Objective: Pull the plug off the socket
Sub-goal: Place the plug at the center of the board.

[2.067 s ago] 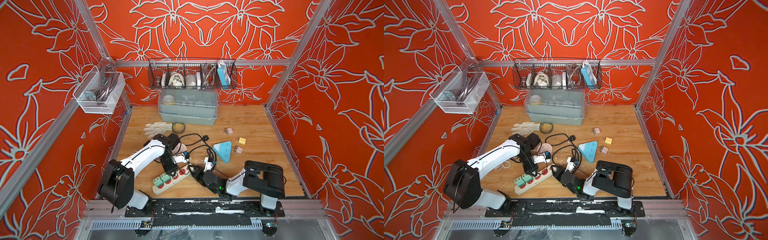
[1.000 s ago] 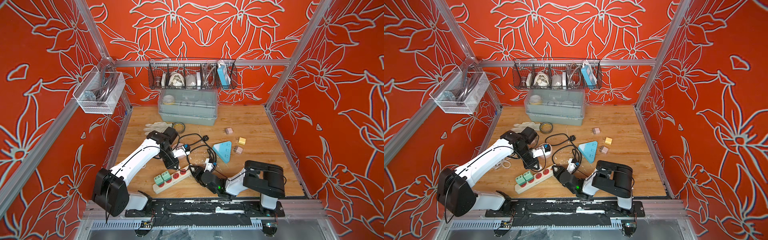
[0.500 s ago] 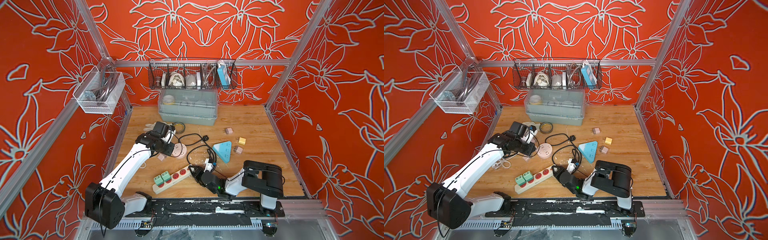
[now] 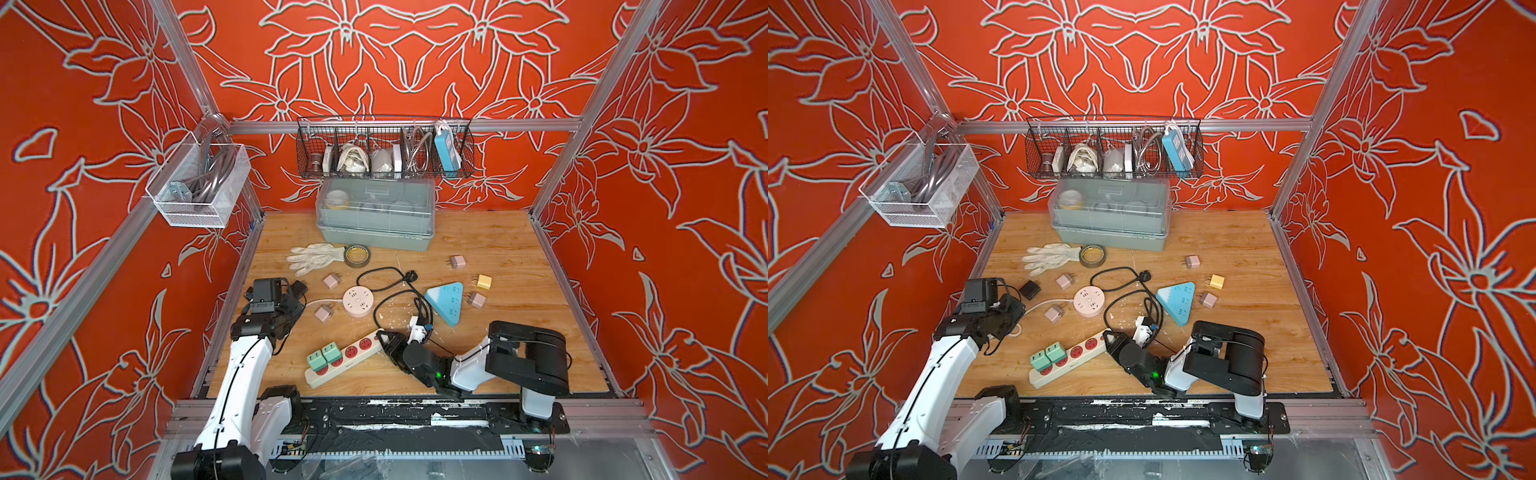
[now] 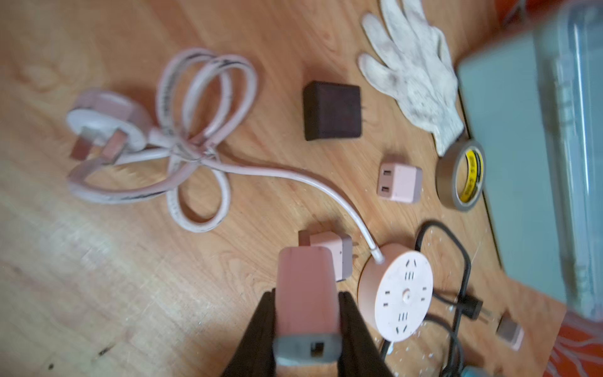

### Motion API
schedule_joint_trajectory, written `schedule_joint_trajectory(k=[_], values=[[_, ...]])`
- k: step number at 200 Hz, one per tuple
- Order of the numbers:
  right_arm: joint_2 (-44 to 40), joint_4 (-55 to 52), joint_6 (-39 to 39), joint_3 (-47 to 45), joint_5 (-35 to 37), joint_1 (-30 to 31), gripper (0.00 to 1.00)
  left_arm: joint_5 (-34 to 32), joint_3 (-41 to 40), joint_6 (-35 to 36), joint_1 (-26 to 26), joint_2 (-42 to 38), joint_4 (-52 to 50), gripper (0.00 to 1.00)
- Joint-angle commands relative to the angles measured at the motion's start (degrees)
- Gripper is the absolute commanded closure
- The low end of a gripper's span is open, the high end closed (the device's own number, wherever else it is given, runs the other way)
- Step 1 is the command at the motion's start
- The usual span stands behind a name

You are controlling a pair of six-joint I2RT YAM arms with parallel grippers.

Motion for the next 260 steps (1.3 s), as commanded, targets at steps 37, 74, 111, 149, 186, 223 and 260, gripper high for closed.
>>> schedule_joint_trajectory(k=[37, 74, 111, 149, 186, 223, 260], values=[[1.52, -14.01, -9.69, -2.05, 0.57, 0.52, 1.0, 3.51, -10.44, -15.75, 4.86, -1.76, 2.5, 1.0], [1.64, -13.84, -9.61, -2.21, 0.65, 0.52, 1.0, 1.88, -11.63, -15.82, 4.91, -1.89, 1.64, 0.88], [2.33, -13.28, -9.45, -1.81, 0.31, 0.45, 1.0, 1.29, -12.81, -16.42, 4.95, -2.66, 0.17, 0.7], [3.31, -12.47, -8.82, -1.97, -0.17, 0.48, 1.0, 1.46, -12.68, -16.89, 4.95, -3.38, -2.38, 0.64], [3.52, -12.16, -8.77, -1.83, -0.54, 0.49, 1.0, -1.3, -12.38, -18.05, 4.99, -4.52, -7.41, 0.52], [3.78, -12.01, -8.71, -1.98, -0.7, 0.51, 1.0, -7.21, -8.16, -17.43, 4.95, -6.51, -14.79, 0.49], [4.24, -11.22, -8.81, -2.04, -0.62, 0.46, 1.0, -5.22, -4.1, -6.92, 4.92, -8.99, -11.48, 0.49]])
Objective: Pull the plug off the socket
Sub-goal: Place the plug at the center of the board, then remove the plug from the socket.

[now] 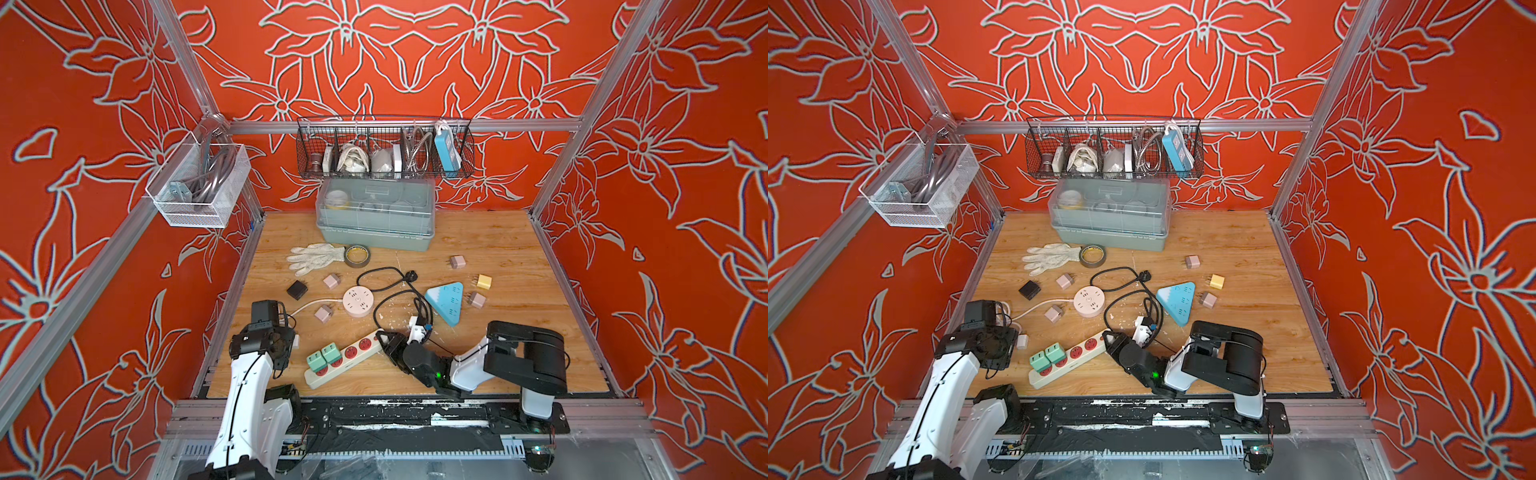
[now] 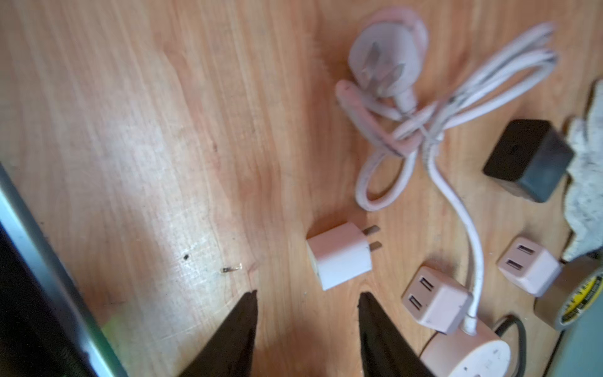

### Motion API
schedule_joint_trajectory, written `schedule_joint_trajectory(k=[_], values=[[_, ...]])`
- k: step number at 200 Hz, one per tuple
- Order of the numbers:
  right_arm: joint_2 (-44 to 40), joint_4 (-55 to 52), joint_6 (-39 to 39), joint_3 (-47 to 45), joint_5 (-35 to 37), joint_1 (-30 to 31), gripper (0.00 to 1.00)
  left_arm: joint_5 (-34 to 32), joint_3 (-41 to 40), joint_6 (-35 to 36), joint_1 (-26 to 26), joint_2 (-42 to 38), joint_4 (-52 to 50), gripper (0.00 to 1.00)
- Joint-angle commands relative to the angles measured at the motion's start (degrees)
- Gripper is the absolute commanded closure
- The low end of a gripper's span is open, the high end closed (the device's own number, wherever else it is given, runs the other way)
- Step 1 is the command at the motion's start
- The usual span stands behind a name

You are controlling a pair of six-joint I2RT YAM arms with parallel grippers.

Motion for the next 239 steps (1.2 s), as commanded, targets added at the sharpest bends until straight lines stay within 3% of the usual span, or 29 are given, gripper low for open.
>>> schedule_joint_trajectory(k=[1, 28, 68, 89, 124, 162, 184, 204, 239], values=[[3.25, -12.58, -8.6, -2.07, -0.16, 0.46, 1.0, 0.24, 2.84, 8.67, 0.28, -1.7, 0.87, 0.49], [2.71, -10.99, -9.27, -3.1, 1.09, 0.5, 1.0, 11.57, 4.63, 24.3, 0.21, -2.75, 9.93, 0.49], [-0.56, -9.31, -13.88, -4.58, 1.32, -0.19, 1.0, 23.28, 11.12, 44.24, -1.81, -1.41, 10.26, 0.52], [-3.57, -11.11, -17.15, -4.78, 1.55, -0.45, 1.0, 30.06, 12.03, 53.23, -5.25, -3.15, 10.97, 0.53], [-7.62, -16.57, -21.02, -4.28, 1.33, -1.48, 1.0, 34.41, 14.25, 68.11, -14.75, -3.17, 10.99, 0.56], [-6.51, -14.56, -20.12, -5.58, -0.2, -2.88, 1.0, 34.16, 19.77, 86.86, -22.47, 3.29, 0.72, 0.53], [-6.15, -13.3, -19.85, -6.62, -0.37, -3.42, 1.0, 28.67, 20.6, 94.54, -28.76, 6.23, -5.57, 0.49], [-6.71, -13.25, -19.77, -7.34, -0.4, -3.84, 1.0, 23.5, 21.44, 97.65, -32.65, 9.45, -10.32, 0.48], [-7.38, -13.32, -20.17, -7.44, -0.85, -4.04, 1.0, 21.96, 20.56, 100.14, -37.94, 14.34, -15.08, 0.48]])
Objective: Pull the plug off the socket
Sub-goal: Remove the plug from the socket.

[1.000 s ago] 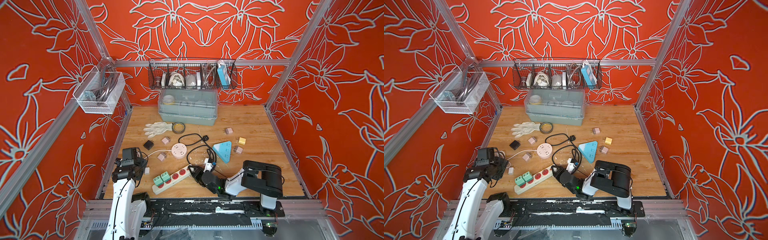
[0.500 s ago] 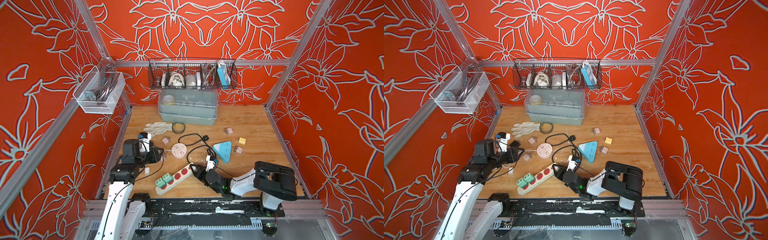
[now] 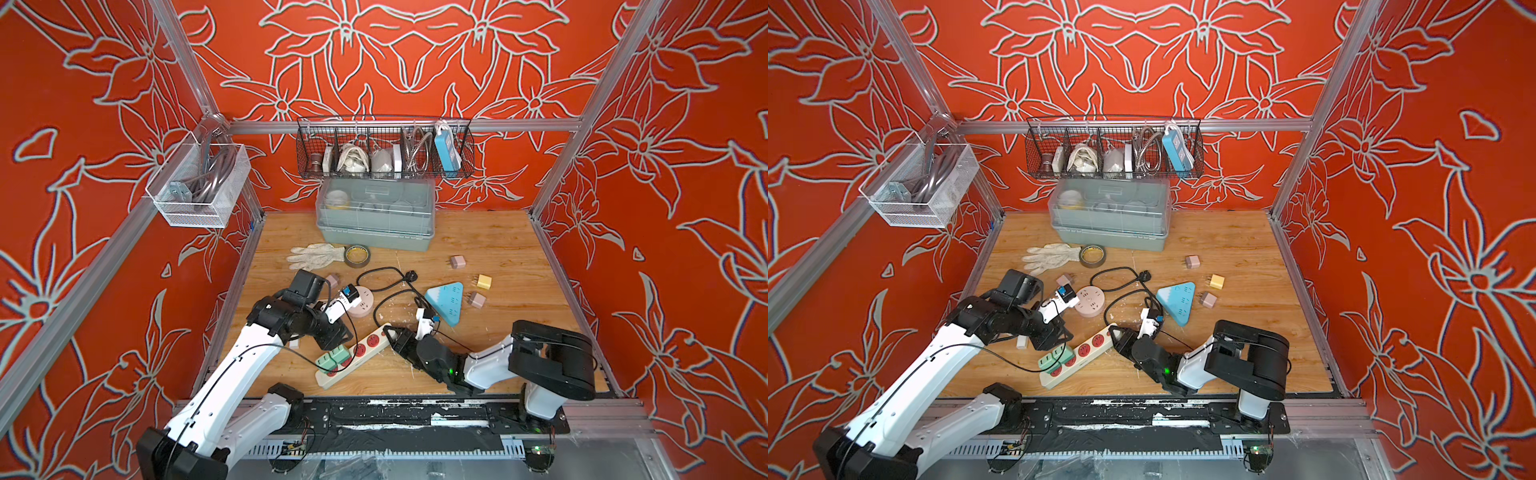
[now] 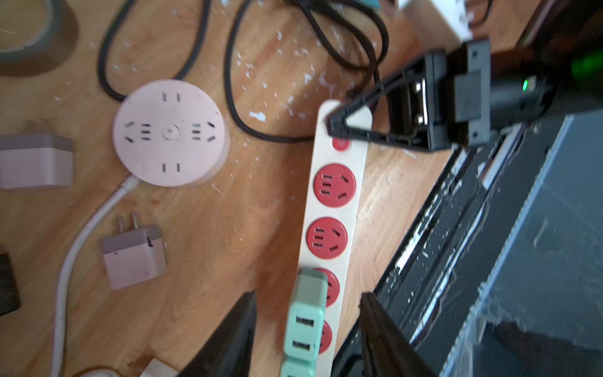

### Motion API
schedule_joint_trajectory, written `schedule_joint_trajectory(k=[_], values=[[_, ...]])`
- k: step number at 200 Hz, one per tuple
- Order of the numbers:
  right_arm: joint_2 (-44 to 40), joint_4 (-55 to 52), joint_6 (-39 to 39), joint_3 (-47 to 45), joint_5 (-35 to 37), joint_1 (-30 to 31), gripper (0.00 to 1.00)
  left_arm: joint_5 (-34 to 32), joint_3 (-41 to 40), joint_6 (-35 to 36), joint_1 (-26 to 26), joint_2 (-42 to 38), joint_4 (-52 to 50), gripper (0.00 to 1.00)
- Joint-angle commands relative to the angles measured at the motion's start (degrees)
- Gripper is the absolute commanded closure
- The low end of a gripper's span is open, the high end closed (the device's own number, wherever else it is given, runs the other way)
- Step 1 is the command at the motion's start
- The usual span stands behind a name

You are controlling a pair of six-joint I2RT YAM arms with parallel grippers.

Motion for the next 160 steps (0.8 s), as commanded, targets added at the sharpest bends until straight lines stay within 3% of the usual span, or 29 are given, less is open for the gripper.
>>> schedule_joint_trajectory(k=[1, 113, 160], values=[[1.37, -12.66, -8.64, -2.7, 2.06, -0.54, 1.0, -3.17, 0.01, 5.05, -2.75, 2.52, -6.61, 0.48], [4.3, -8.14, -6.75, -3.79, -0.05, -0.54, 1.0, -10.89, -2.98, 6.36, -6.16, 10.31, -6.06, 0.44], [4.97, -7.2, -6.13, -4.15, -0.16, -0.57, 1.0, -4.27, -3.39, 6.44, -7.01, 14.08, -3.57, 0.47]])
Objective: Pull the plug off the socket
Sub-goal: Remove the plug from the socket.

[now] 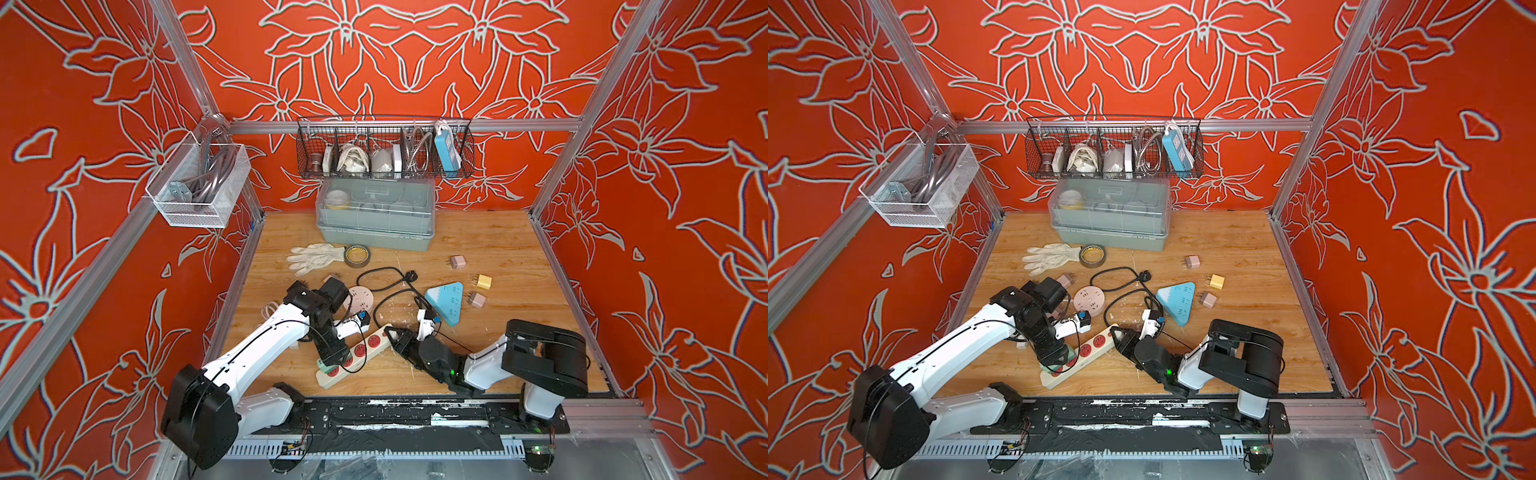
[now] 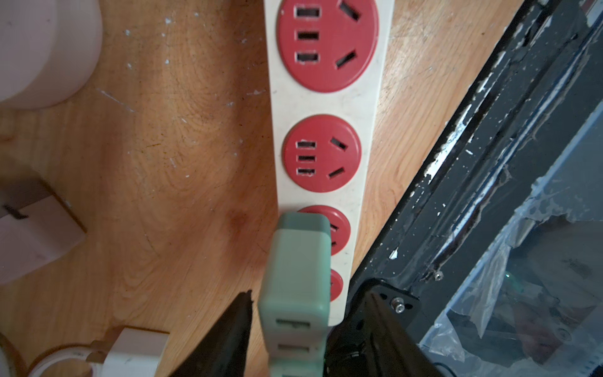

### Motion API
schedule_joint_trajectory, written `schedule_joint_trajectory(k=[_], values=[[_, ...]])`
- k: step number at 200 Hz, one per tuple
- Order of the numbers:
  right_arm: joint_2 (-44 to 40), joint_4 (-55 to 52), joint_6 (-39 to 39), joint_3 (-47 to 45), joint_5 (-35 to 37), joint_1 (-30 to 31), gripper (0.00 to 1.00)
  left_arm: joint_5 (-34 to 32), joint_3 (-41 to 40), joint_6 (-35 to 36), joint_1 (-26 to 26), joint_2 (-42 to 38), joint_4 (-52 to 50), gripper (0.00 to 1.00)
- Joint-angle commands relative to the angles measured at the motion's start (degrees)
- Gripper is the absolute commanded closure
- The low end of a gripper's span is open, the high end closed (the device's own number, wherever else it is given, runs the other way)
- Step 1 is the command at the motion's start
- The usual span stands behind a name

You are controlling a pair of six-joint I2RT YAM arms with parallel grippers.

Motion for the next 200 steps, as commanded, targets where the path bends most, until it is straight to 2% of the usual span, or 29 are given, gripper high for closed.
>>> schedule_joint_trajectory(k=[1, 44, 103, 125, 138, 171, 200], values=[[2.76, -11.7, -7.38, -2.66, 0.83, -0.25, 1.0, 4.19, -0.64, 1.0, -0.94, 1.05, 1.05, 0.47], [2.11, -12.71, -7.15, -3.03, 1.24, -0.2, 1.0, 6.1, -0.73, 0.74, -1.07, 0.29, 0.27, 0.65], [2.93, -11.6, -6.54, -3.67, 1.63, -0.19, 1.0, 4.56, 0.21, 1.07, -1.03, 1.28, -2.06, 0.78], [2.75, -12.07, -6.89, -4.05, 2.06, -0.17, 1.0, 2.73, 1.44, 1.2, -1.03, 2.19, -2.46, 0.9], [2.5, -12.06, -7.38, -4.9, 2.6, -0.15, 1.0, 4.15, 2.73, 1.42, -1.06, 2.78, -3.53, 1.0], [1.72, -15.72, -8.06, -5.14, 2.72, -0.15, 1.0, 3.39, 6.18, 2.1, -0.42, 4.21, -4.77, 1.0], [1.31, -19.4, -9.49, -3.21, 3.06, -0.03, 1.0, 5.74, 9.55, 3.0, 0.73, 4.26, -4.54, 1.0]])
